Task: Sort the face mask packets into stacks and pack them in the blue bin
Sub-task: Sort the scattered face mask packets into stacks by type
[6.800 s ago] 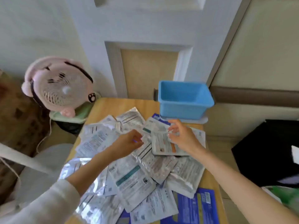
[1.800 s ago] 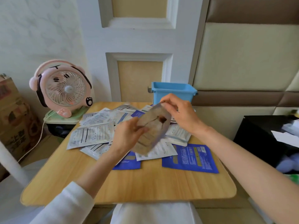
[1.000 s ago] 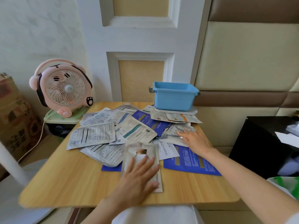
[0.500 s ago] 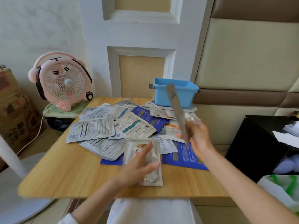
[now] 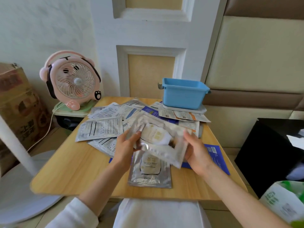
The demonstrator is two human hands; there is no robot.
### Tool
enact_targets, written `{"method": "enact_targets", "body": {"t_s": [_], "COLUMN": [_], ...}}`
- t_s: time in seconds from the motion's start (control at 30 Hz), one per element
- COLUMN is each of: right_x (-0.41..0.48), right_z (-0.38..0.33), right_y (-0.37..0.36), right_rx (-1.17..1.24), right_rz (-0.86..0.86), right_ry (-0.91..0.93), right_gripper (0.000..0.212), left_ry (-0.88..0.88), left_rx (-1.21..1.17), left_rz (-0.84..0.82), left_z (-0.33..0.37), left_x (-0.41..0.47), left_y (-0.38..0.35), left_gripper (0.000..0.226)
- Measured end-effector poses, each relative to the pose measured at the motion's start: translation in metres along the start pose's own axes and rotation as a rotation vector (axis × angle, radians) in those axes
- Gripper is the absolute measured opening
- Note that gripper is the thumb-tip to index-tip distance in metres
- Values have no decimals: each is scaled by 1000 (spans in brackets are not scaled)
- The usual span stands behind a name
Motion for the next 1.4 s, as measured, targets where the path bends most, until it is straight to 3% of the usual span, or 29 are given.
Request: {"method": "enact_targets", "body": {"t_s": [0.07,0.13,0.27,0.33,0.4,0.47,0.57,0.63,0.77,0.9,1.03,1.2,1.23,1.33,1.4], "right_x": [-8,-8,15,26,32,33,34,40,43,45,30,17,18,22,24], "right_z": [2,8,-14,-36,-44,-29,-1,7,7,8,6,66,72,75,69], "right_y": [-28,-44,-17,3,4,-4,-19,-24,-38,-43,-61,-76,-74,-68,-69], "right_rx": [173,229,304,247,-28,-396,-929,-1263,-1234,-1278,-1516,-1774,-1781,-1752,-1581], "right_rz": [-170,-214,64,117,47,-55,-115,-66,-72,-91,-134,-476,-493,-499,-484], "right_ry": [-85,-95,40,73,20,-81,-87,69,321,328,500,323,313,328,304], "right_gripper": [52,44,39,35,39,48,48,52,47,56,58,82,81,82,90], "left_ry": [-28,-39,-55,-171,-285,-312,-60,31,-259,-518,-528,-436,-415,-574,-647], "left_rx": [-81,-82,129,213,438,857,1418,1601,1705,2017,1950,1788,1712,1451,1157], "left_rz": [144,86,-271,-236,23,240,169,108,180,95,123,205,238,348,366], "left_z": [0,0,14,28,38,37,1,-15,7,10,14,21,24,47,61], "left_x": [-3,-11,-25,-15,6,33,76,87,91,79,72,62,58,27,1], "left_y": [9,-5,-35,-12,37,81,122,138,135,108,108,114,117,113,98], "left_gripper": [27,32,21,25,22,37,91,102,63,38,40,28,21,17,8]}}
Point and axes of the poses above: each hand's wrist, its own x-axis towards the middle knuckle, its own y-axis out of the back of the hand, z = x × y, the point moved 9 cm from there along x, towards the middle knuckle, and after that the axes turned 1 degree about -z, right-handed, at the moved point
